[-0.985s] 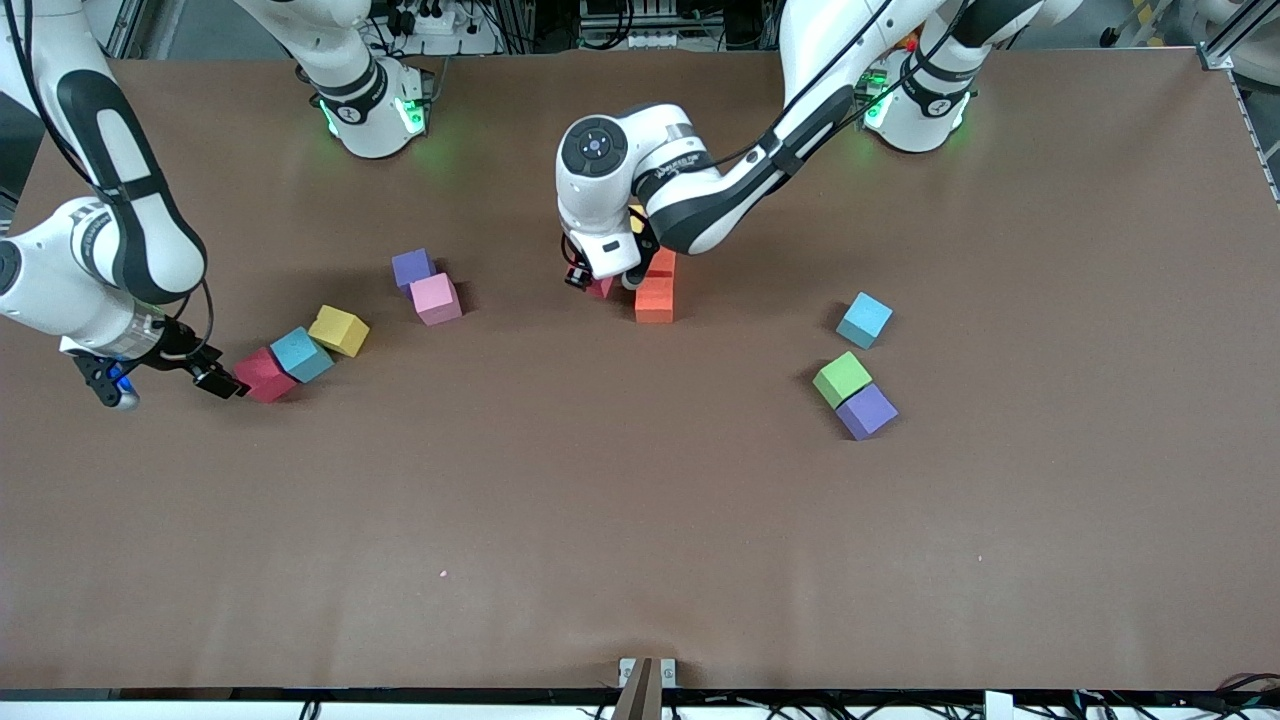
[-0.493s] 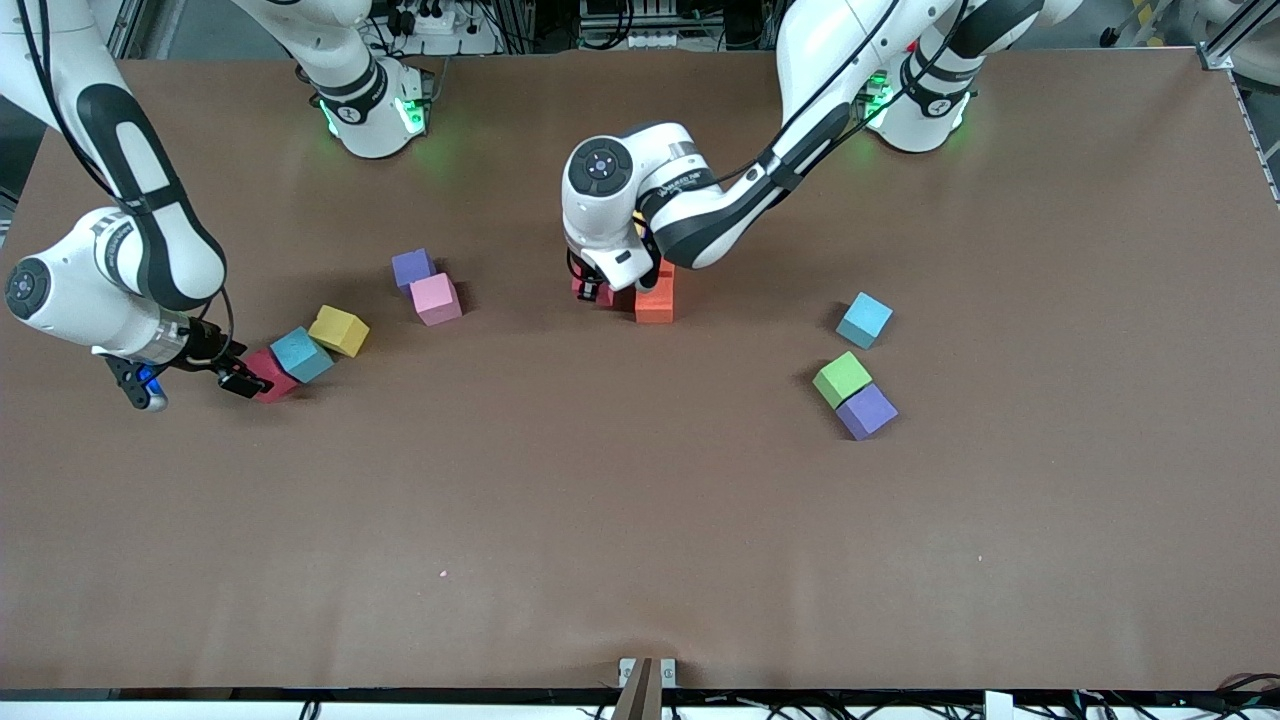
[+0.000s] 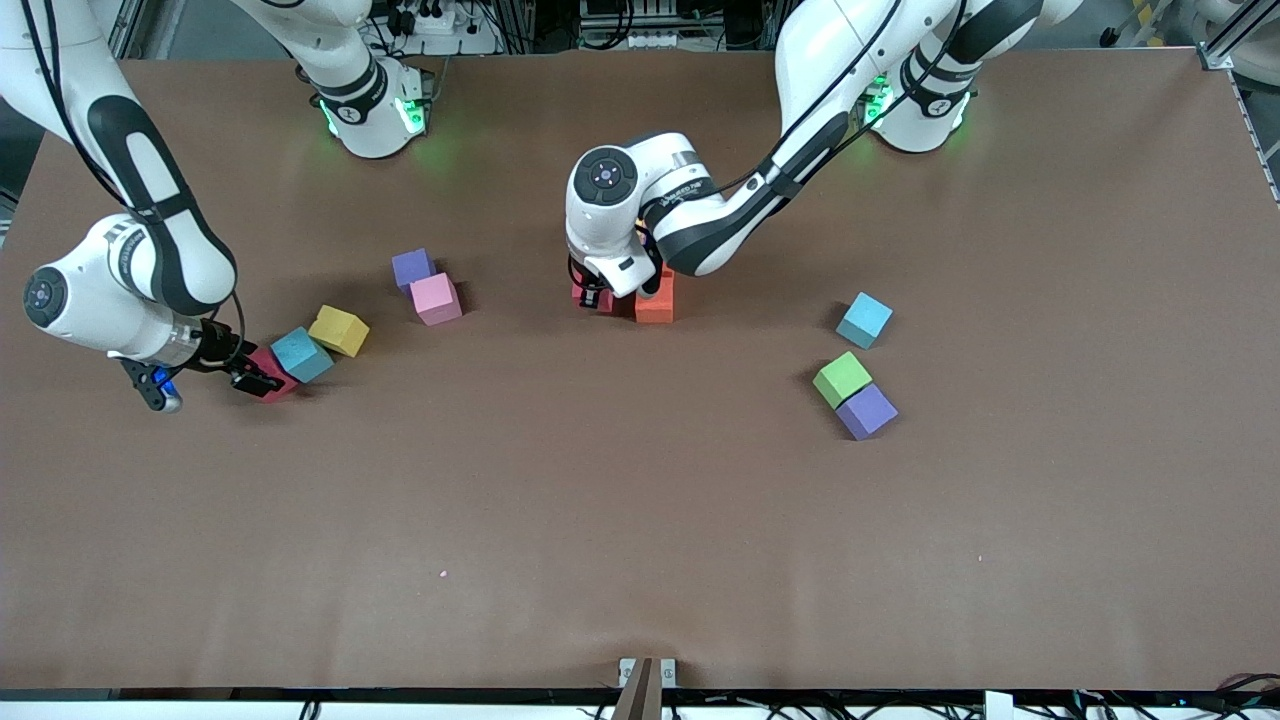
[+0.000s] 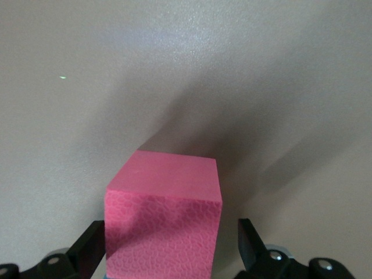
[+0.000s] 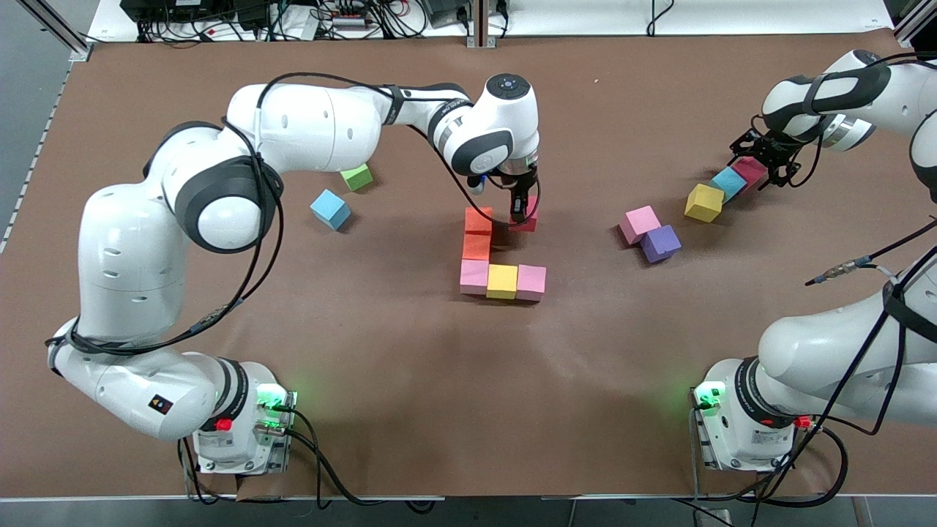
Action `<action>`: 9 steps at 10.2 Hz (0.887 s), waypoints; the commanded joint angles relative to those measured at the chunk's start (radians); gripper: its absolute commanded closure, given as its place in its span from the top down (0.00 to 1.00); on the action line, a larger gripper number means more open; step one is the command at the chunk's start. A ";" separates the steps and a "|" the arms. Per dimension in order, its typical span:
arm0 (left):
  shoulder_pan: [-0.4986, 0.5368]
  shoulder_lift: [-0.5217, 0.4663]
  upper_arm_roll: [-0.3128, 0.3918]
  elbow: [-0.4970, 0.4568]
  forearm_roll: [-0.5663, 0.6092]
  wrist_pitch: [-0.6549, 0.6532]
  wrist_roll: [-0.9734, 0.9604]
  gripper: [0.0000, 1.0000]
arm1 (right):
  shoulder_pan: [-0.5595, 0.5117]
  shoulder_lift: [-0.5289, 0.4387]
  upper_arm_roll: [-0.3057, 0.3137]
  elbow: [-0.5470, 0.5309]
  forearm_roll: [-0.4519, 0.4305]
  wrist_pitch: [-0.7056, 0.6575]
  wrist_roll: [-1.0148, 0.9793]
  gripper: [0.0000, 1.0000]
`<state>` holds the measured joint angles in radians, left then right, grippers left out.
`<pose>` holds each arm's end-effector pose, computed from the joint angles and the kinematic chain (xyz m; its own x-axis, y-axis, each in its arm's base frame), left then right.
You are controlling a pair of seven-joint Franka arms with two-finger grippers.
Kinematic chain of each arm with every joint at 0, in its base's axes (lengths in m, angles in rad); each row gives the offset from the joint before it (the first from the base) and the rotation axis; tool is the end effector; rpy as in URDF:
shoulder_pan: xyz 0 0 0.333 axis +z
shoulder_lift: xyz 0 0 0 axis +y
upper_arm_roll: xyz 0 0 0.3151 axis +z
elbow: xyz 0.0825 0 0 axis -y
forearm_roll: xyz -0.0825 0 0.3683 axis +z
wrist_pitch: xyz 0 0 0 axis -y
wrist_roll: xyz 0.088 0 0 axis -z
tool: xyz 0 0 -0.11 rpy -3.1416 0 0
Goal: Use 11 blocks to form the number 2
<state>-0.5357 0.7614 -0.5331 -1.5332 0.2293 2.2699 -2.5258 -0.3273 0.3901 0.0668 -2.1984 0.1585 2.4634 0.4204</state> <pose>0.3982 -0.5767 0.2644 0.1073 0.9798 -0.1687 0.9881 -0.1239 -0.0913 0.5157 -0.1367 0.2033 0.6798 -0.7146 -0.1648 -0.7289 -0.6831 -0.0447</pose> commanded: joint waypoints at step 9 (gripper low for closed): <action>-0.001 -0.016 0.019 -0.117 0.127 0.138 -0.172 0.29 | 0.024 0.026 -0.021 0.005 -0.054 0.071 0.063 0.84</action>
<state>-0.5358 0.7619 -0.5194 -1.6139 0.3254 2.3683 -2.6500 -0.3171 0.4182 0.0582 -2.1971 0.1306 2.5310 0.4511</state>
